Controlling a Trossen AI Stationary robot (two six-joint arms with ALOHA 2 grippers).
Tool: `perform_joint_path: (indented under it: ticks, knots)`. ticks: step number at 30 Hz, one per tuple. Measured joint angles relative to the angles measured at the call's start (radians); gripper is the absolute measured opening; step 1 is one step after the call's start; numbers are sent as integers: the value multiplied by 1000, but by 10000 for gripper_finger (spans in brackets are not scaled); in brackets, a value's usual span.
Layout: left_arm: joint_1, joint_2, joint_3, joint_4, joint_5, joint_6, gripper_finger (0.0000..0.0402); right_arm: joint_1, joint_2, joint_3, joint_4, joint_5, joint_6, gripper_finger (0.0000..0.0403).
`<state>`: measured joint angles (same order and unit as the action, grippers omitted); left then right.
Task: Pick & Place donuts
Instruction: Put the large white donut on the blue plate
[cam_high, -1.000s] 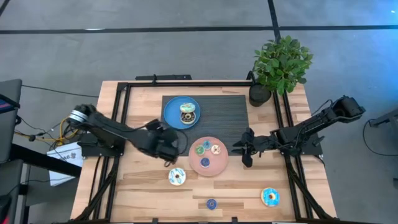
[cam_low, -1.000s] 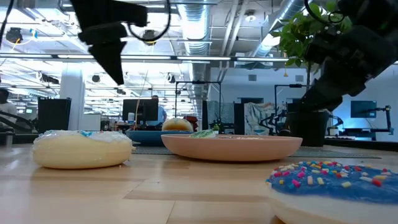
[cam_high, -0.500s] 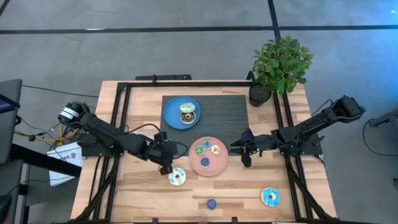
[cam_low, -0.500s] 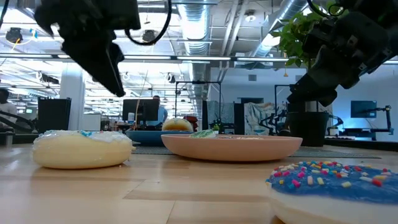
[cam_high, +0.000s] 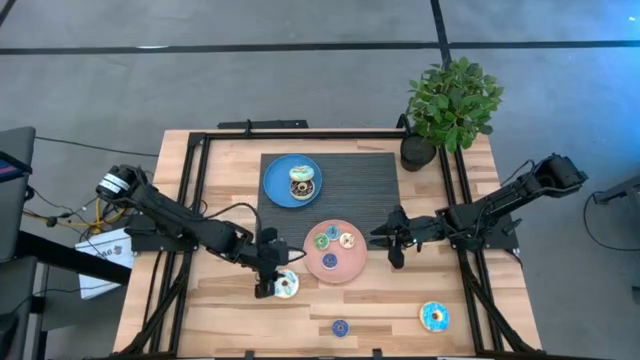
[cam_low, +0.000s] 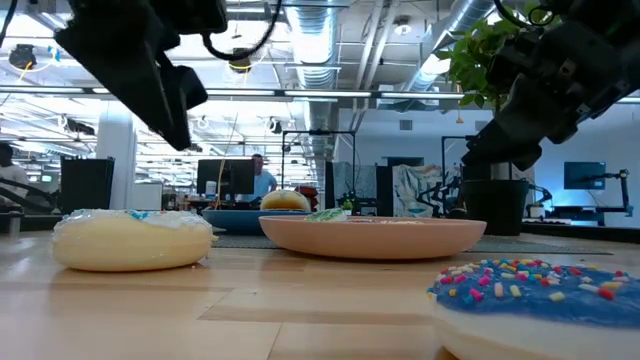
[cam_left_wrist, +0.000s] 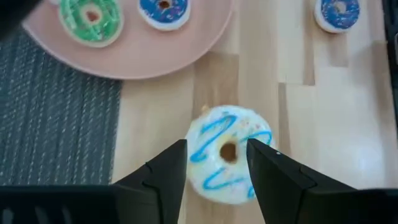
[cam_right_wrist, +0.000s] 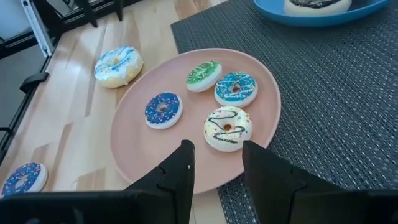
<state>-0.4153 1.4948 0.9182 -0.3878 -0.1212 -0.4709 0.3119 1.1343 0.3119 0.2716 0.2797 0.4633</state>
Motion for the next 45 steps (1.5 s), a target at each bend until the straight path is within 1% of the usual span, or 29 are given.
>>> perform_joint_path:
  ticks: [6,8,10,12,17,21,23,31,43,45]
  knots:
    - [-5,109,87,-94,-16,-1,160,-7,12,-1,2,14,0,124]
    - [-5,130,112,-140,-15,-2,160,-6,32,2,21,15,0,124]
    - [-5,150,129,-149,-15,-2,160,-6,47,-1,14,14,0,124]
    - [-5,145,133,-158,-15,-5,160,-6,77,2,36,13,0,124]
    - [-6,144,135,-158,-12,-8,160,-7,105,3,47,11,7,124]
    - [-8,165,133,-159,8,-11,160,-9,96,7,66,11,0,124]
    - [-8,184,135,-132,21,-11,160,-13,95,5,57,10,0,124]
    - [-8,248,134,-118,61,-11,160,-14,96,5,51,10,0,124]
    - [-5,256,135,-116,34,7,160,-14,96,5,59,10,0,124]
    - [-3,256,150,-140,34,7,160,-14,96,5,59,10,0,124]
